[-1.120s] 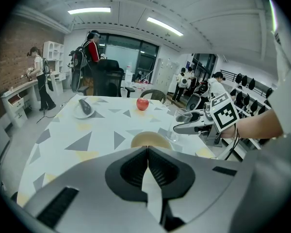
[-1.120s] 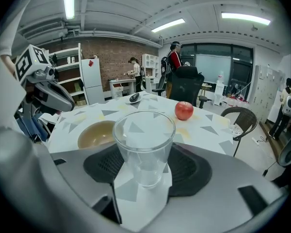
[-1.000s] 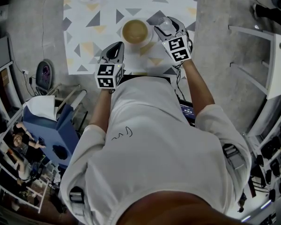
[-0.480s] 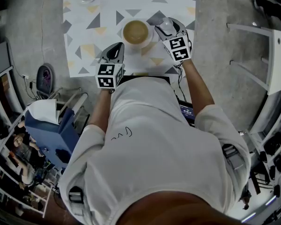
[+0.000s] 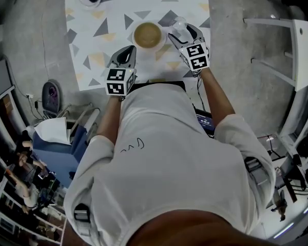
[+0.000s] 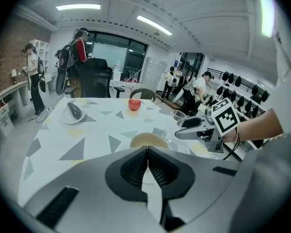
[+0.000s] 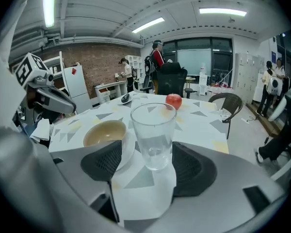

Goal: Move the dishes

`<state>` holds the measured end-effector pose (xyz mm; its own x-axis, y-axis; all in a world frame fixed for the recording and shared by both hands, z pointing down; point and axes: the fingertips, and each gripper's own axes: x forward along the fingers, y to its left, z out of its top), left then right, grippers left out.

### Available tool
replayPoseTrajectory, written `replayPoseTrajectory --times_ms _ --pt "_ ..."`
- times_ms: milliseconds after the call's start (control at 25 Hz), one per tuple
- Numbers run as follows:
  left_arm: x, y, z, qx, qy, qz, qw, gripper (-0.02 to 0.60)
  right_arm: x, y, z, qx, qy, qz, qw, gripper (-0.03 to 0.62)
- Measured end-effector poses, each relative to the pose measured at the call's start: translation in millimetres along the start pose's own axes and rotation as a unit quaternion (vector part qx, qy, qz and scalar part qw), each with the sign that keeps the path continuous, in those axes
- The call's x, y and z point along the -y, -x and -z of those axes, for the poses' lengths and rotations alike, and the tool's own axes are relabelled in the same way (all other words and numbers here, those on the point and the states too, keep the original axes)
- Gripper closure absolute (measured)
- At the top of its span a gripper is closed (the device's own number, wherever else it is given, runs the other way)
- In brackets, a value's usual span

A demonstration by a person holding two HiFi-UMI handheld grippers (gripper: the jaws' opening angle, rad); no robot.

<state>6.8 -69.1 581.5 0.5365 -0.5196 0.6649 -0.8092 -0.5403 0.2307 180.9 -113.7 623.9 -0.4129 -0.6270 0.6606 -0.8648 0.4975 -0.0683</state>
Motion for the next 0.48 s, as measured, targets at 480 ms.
replayPoseTrajectory --times_ms 480 --pt "-12 -3 -4 0.002 -0.022 0.044 0.9988 0.56 -19 35 24 0.003 -0.128 0.034 0.991 0.377"
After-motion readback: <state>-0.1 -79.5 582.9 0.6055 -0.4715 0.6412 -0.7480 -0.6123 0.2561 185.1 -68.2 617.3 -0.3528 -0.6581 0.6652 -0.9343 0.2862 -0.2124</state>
